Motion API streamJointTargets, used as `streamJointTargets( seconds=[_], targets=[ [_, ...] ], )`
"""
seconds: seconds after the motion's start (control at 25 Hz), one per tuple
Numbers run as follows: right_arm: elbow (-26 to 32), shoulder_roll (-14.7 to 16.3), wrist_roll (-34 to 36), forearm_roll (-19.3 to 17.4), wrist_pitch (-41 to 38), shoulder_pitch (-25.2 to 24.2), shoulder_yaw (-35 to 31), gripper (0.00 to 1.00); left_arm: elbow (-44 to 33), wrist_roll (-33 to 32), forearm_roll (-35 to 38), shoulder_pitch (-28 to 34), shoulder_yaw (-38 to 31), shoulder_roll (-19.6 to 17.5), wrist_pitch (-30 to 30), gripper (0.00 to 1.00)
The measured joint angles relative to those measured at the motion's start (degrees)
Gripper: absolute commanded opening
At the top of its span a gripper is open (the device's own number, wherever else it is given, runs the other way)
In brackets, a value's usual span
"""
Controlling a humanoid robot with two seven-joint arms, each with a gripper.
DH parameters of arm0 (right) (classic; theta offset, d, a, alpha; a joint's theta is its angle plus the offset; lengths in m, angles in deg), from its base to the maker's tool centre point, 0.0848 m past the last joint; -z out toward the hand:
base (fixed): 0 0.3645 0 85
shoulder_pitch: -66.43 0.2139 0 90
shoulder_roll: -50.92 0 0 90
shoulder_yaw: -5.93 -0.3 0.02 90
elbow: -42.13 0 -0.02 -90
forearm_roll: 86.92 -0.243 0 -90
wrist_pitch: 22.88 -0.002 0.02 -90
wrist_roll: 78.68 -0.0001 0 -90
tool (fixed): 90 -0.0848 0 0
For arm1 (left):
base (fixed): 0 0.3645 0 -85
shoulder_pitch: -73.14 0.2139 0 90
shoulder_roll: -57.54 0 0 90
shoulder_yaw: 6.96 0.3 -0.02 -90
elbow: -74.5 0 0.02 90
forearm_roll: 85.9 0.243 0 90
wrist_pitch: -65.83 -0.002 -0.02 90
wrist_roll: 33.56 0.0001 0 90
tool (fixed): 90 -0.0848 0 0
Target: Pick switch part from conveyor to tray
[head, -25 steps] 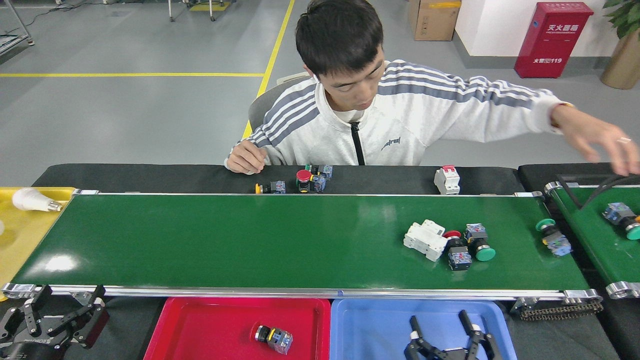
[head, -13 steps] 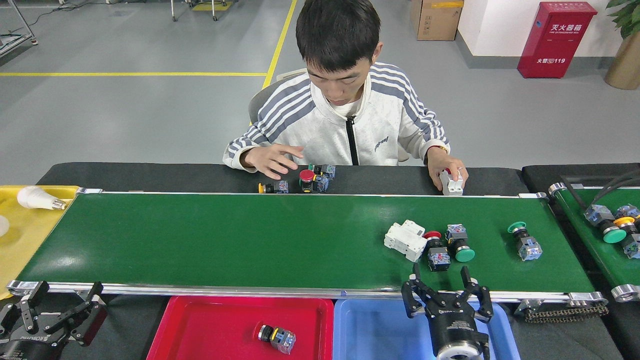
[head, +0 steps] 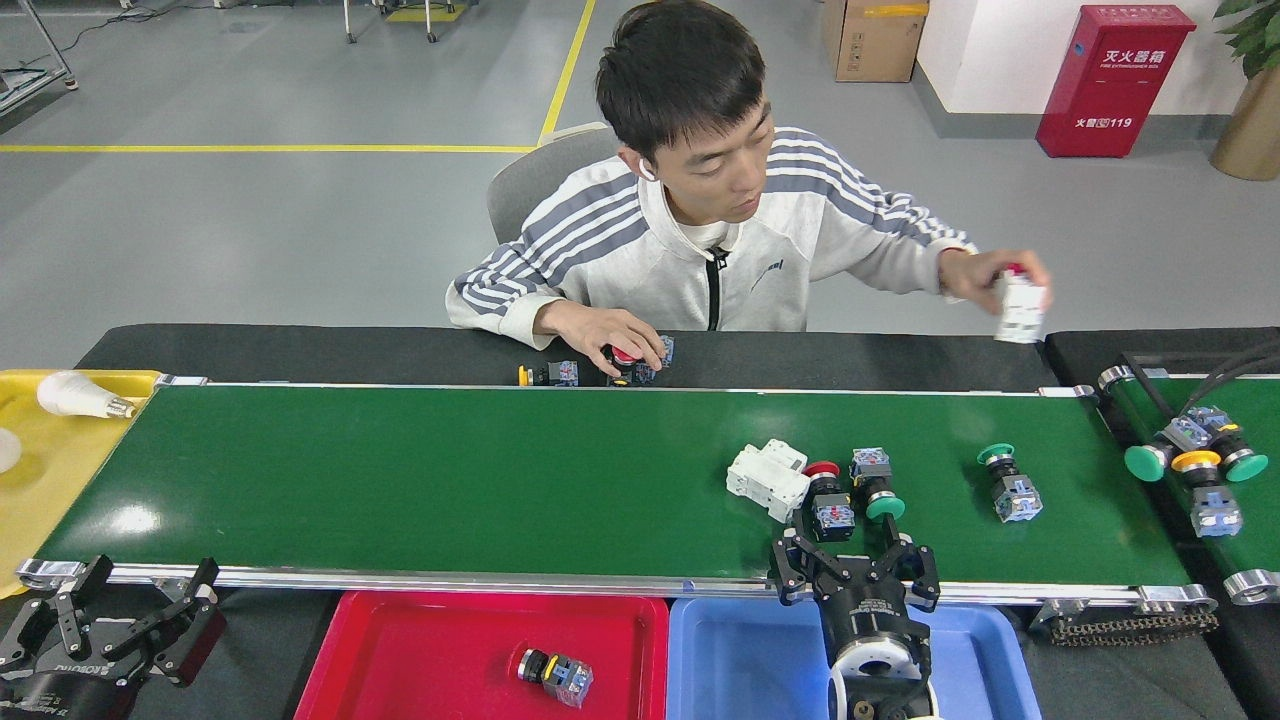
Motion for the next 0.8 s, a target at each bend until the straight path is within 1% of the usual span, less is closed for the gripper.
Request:
streamJointTargets(
  seconds=[0.28, 0.44, 0.52, 0.56, 0.6, 0.64, 0.68, 0.76, 0.8],
  targets=[
    [-4.7, 0.0, 0.0, -0.1, 0.0, 4.2, -0.2, 0.98, -0.1, 0.0, 0.0, 0.0, 1.4, 0.0, 0.1, 1.0],
    [-5.3, 0.0, 0.0, -0.3, 0.0, 4.9, -0.4, 0.98, -0.1, 0.0, 0.0, 0.0, 1.6, 0.0, 0.2, 1.0],
    [-6.6, 0.0, 0.0, -0.9, 0.1, 5.3, -0.4, 0.97, 0.0, 0.0, 0.0, 0.0, 1.6, 0.0, 0.2, 1.0],
    [-7.7, 0.0, -0.1, -1.1, 0.1, 5.9, -0.4, 0.89, 0.0, 0.0, 0.0, 0.0, 1.6, 0.0, 0.2, 1.0],
    [-9.0, 0.0, -0.1, -1.2, 0.1, 6.6, -0.4, 0.77, 0.0, 0.0, 0.0, 0.0, 1.6, 0.0, 0.2, 1.0],
    [-10.3, 0.0, -0.1, -1.2, 0.1, 7.2, -0.2, 0.62, 0.1, 0.0, 0.0, 0.0, 1.6, 0.0, 0.2, 1.0],
    [-11.7, 0.0, -0.1, -1.3, 0.1, 7.8, 0.0, 0.51, 0.1, 0.0, 0.0, 0.0, 1.6, 0.0, 0.2, 1.0],
    [-13.1, -0.1, -0.3, -1.3, 0.0, 8.7, 0.9, 0.22, 0.2, 0.0, 0.0, 0.0, 1.6, 0.0, 0.2, 1.0],
    [-13.3, -0.1, -0.3, -1.3, -0.2, 8.8, 1.3, 0.14, 0.2, 0.0, 0.0, 0.0, 1.6, 0.0, 0.2, 1.0]
  ],
)
